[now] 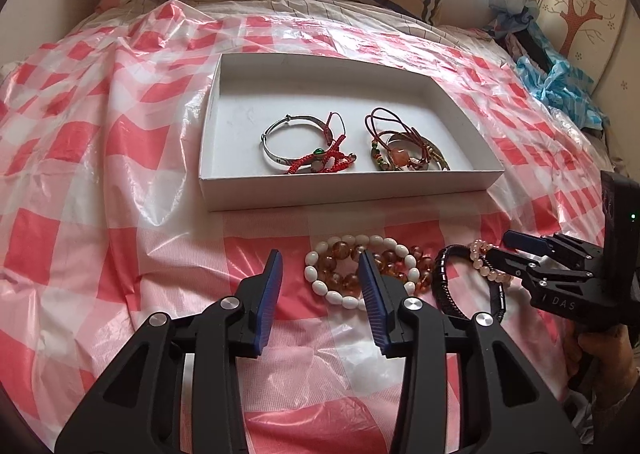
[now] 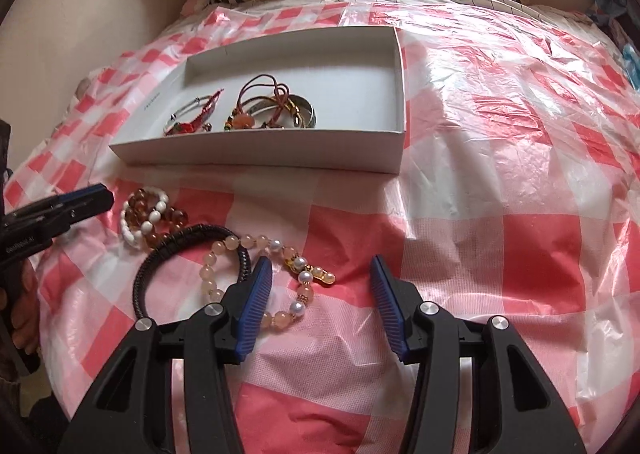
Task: Organize jewelry
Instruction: 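Grasp a white bead bracelet with the left tool while the right tool grasps a peach pearl bracelet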
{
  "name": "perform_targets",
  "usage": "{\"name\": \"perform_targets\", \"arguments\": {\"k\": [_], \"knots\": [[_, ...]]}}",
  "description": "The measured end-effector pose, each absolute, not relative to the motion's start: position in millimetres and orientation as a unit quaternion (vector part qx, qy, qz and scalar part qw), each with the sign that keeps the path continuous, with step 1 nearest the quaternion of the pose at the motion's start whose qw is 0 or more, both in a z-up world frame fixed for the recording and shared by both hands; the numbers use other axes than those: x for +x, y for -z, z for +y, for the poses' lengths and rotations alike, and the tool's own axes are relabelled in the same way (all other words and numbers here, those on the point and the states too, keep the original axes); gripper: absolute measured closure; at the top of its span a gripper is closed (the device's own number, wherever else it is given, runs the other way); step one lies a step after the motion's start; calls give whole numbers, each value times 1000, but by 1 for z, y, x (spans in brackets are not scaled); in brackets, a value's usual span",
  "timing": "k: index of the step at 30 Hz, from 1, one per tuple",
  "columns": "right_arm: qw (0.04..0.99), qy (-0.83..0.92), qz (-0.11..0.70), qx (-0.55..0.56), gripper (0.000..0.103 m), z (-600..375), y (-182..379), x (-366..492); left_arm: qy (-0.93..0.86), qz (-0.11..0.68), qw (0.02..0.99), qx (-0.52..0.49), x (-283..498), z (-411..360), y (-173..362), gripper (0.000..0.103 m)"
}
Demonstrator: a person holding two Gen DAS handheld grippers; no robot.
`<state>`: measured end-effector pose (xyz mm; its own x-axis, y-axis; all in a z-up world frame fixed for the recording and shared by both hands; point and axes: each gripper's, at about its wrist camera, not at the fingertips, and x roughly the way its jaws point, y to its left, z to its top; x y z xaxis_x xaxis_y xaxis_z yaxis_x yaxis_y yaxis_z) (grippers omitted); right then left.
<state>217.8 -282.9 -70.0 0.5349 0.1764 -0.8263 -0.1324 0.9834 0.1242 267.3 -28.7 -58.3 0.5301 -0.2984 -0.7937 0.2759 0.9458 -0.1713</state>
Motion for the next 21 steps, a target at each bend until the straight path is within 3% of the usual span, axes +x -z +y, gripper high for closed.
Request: {"name": "perform_targets", "arguments": {"k": [5, 9, 11, 21], "knots": [[876, -83, 476, 3, 47, -277, 77, 218, 158, 487, 859, 20, 277, -45, 73, 66], [877, -78, 473, -8, 47, -274, 78, 217, 161, 486, 859, 15, 273, -47, 70, 91], [877, -79, 474, -2, 47, -276, 79, 218, 170, 494, 853, -11, 271, -42, 69, 96], [870, -43, 491, -25, 46, -275, 66, 185, 194, 480, 854, -48, 213, -15, 29, 96]]}}
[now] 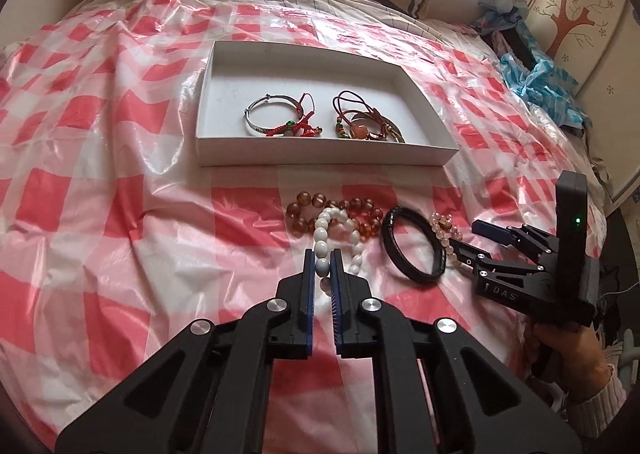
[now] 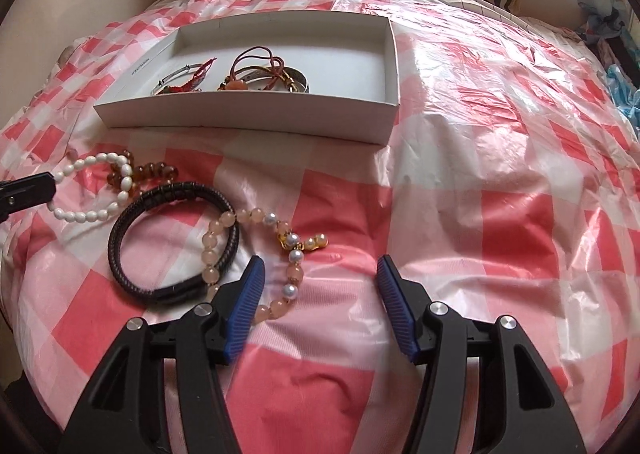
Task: Organize jewelry
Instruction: 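Grasp a white bead bracelet with the left tool while the right tool grasps a peach pearl bracelet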
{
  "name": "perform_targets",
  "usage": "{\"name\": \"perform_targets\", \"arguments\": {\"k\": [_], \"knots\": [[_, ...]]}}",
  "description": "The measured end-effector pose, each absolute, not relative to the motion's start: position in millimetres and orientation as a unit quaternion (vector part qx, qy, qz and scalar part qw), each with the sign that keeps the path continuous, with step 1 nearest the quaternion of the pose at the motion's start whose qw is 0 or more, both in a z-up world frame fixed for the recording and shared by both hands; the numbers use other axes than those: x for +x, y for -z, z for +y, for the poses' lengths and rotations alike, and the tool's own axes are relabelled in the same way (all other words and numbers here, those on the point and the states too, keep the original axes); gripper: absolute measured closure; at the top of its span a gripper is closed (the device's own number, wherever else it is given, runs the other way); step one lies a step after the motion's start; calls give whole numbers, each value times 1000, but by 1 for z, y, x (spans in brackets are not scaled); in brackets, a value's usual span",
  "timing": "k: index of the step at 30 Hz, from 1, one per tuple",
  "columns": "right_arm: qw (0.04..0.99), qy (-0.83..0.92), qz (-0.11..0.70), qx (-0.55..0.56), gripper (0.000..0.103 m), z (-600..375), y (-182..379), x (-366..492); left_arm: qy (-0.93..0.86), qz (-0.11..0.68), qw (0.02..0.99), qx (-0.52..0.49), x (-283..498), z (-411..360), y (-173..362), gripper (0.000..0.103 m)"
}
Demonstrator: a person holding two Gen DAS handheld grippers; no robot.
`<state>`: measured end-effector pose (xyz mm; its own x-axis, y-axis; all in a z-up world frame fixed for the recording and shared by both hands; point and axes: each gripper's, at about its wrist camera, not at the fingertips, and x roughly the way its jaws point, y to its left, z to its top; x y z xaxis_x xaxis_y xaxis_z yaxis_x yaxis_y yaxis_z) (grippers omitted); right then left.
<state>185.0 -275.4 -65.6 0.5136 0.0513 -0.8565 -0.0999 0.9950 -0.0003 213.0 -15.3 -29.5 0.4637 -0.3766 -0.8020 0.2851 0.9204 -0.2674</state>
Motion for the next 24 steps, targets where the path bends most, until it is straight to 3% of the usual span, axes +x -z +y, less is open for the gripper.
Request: {"name": "perform_targets", "arguments": {"k": [7, 14, 22, 23, 24], "knots": [[867, -42, 496, -27, 45, -288, 47, 148, 181, 501, 845, -40, 184, 12, 40, 96], [884, -63, 460, 48, 45, -302, 33, 155, 173, 488, 856, -20, 189, 2, 38, 96], [870, -60, 490, -18, 45, -276, 65, 194, 149, 498, 854, 14, 206, -13, 62, 92], [870, -63, 488, -28, 45, -273, 64, 192, 150, 495, 856, 16, 205, -13, 61, 92], [870, -71, 486, -37, 53, -270, 63, 189, 153, 495, 855, 15, 204, -14, 61, 92]]}}
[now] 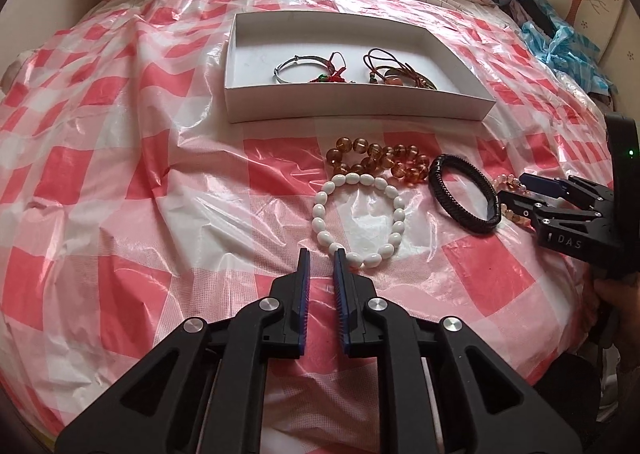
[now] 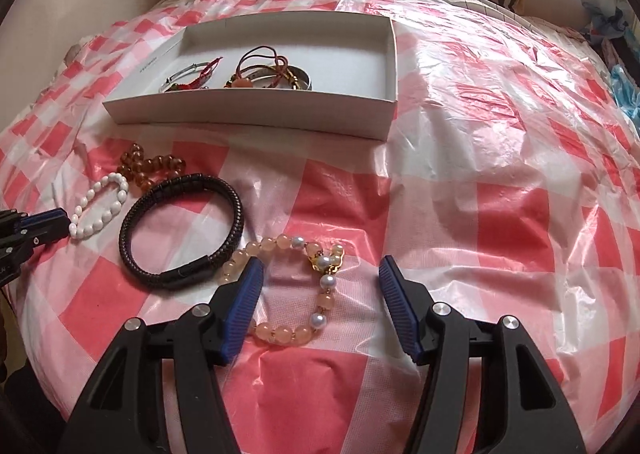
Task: Organize jewelry
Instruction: 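Grasp a white bead bracelet with the left tool while the right tool grasps a peach pearl bracelet, then carry both bracelets into the white box and open both tools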
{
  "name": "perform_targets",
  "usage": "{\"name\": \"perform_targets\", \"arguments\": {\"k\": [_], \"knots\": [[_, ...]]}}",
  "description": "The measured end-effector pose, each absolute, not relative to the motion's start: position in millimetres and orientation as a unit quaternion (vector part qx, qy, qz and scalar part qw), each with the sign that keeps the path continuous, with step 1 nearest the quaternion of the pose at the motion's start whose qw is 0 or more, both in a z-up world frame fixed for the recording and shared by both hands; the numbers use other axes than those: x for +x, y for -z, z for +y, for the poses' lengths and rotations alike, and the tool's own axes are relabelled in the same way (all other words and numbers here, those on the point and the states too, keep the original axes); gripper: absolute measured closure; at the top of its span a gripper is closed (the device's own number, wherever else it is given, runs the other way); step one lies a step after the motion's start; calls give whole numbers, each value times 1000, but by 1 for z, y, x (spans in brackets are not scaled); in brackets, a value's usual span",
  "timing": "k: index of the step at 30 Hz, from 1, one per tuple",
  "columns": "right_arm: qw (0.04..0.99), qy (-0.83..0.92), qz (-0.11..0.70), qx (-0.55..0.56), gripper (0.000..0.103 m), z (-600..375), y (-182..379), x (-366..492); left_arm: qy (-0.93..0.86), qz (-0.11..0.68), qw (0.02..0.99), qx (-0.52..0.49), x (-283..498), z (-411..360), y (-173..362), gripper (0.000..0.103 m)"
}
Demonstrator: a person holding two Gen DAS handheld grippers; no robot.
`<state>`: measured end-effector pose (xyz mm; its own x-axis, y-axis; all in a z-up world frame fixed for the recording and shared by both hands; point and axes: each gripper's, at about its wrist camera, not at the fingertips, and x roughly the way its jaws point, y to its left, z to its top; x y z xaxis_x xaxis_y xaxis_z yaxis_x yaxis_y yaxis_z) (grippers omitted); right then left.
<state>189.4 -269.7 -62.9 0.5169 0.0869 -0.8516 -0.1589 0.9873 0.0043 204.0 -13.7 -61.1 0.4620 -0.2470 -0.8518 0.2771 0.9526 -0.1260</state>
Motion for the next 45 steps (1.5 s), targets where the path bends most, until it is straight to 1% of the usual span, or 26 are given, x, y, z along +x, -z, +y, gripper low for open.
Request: {"name": "perform_targets", "arguments": {"k": [1, 2, 4, 5, 10, 11, 12, 13, 14, 15, 18, 20, 21, 22, 23, 25, 32, 38, 45], "knots": [[870, -75, 484, -49, 60, -267, 61, 185, 158, 496, 854, 13, 203, -13, 60, 92], [871, -80, 482, -60, 64, -264, 59, 181, 164, 496, 852, 9, 201, -13, 58, 92], [873, -105, 473, -58, 87, -263, 53, 168, 179, 491, 852, 9, 193, -13, 51, 96], [873, -127, 468, -40, 92, -265, 49, 162, 189, 485, 854, 10, 188, -14, 46, 96], [881, -133, 454, 4, 93, -272, 39, 158, 182, 475, 861, 18, 189, -16, 37, 96], [880, -128, 457, 16, 91, -275, 39, 162, 173, 474, 863, 10, 193, -14, 36, 96], [879, -130, 459, 29, 82, -278, 40, 167, 171, 473, 864, 3, 197, -12, 35, 95], [879, -129, 457, 38, 68, -279, 40, 170, 168, 470, 867, 0, 200, -12, 35, 95], [879, -125, 458, 38, 62, -278, 41, 173, 164, 466, 869, 4, 205, -13, 35, 93], [878, -125, 460, 35, 59, -277, 43, 177, 162, 464, 871, 11, 209, -15, 36, 90], [871, -121, 475, 27, 59, -274, 58, 183, 160, 472, 867, 27, 224, -21, 49, 86], [874, -118, 471, 24, 62, -273, 63, 179, 158, 489, 857, 42, 231, -26, 63, 86], [876, -118, 468, 23, 70, -273, 63, 176, 160, 492, 854, 50, 230, -29, 69, 87], [877, -116, 466, 19, 82, -273, 62, 174, 160, 488, 856, 59, 227, -32, 70, 89], [878, -116, 464, 19, 86, -273, 61, 171, 164, 486, 856, 66, 224, -34, 69, 94], [878, -121, 462, 31, 94, -277, 58, 165, 172, 486, 854, 66, 217, -35, 66, 96], [875, -154, 440, 131, 94, -296, 36, 137, 206, 480, 853, 11, 184, -27, 42, 96], [865, -190, 413, 212, 94, -299, 16, 115, 214, 453, 865, -23, 158, -22, 13, 96], [862, -223, 365, 272, 94, -298, -15, 92, 214, 412, 886, -18, 131, -26, -24, 96]]}}
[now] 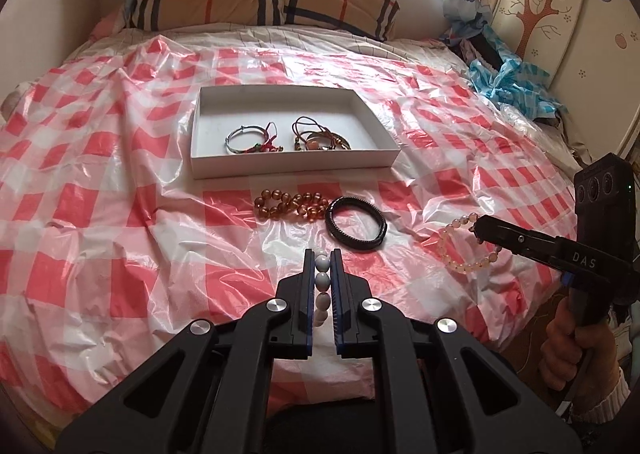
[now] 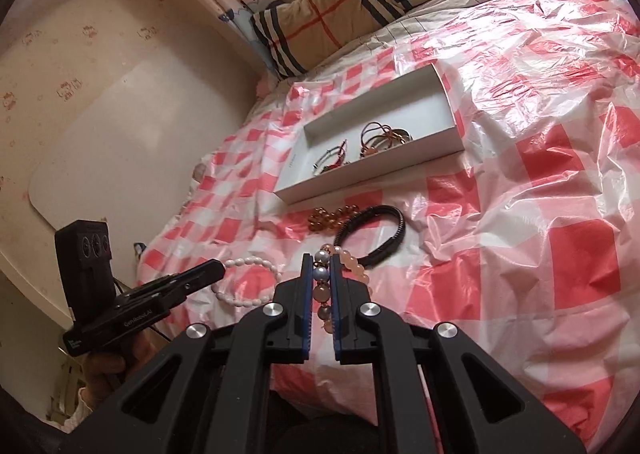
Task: Organize jewelry
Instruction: 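Carry both bracelets into the white box and open both tools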
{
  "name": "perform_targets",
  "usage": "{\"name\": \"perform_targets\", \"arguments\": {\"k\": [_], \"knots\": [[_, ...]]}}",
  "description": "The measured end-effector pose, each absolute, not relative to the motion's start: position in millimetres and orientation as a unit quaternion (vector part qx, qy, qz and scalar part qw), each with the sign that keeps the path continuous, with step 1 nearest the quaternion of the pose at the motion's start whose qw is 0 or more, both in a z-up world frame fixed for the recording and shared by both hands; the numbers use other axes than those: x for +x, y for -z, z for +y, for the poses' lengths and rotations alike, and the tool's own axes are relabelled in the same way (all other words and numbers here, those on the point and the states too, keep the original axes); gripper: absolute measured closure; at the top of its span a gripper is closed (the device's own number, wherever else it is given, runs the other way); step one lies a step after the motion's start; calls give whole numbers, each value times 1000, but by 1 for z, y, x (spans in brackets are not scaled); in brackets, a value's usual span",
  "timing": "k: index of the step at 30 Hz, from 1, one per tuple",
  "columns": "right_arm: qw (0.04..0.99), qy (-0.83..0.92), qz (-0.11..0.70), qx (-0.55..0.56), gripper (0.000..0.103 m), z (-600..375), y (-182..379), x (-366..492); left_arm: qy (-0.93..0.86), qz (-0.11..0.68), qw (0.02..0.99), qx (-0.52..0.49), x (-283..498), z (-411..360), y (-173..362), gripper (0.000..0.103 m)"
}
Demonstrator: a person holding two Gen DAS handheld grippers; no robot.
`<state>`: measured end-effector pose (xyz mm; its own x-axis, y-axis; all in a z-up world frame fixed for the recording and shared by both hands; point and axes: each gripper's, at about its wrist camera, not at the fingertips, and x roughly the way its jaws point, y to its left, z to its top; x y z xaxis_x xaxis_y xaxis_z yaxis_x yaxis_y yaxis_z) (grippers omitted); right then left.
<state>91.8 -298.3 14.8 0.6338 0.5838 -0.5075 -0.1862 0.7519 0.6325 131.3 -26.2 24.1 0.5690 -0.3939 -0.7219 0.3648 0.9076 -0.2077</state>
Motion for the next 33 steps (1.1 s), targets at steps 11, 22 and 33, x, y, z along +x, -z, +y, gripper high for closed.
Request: {"name": "perform_targets", "arguments": {"k": [11, 22, 33], "knots": [[865, -247, 340, 273, 94, -285, -43, 67, 198, 375, 906, 7, 106, -29, -55, 96], [861, -261, 342, 271, 94, -274, -45, 74, 193, 364, 911, 12, 106, -29, -59, 96], [854, -276, 349, 270, 94, -261, -38, 97, 192, 364, 912, -2, 128, -29, -55, 96]]}}
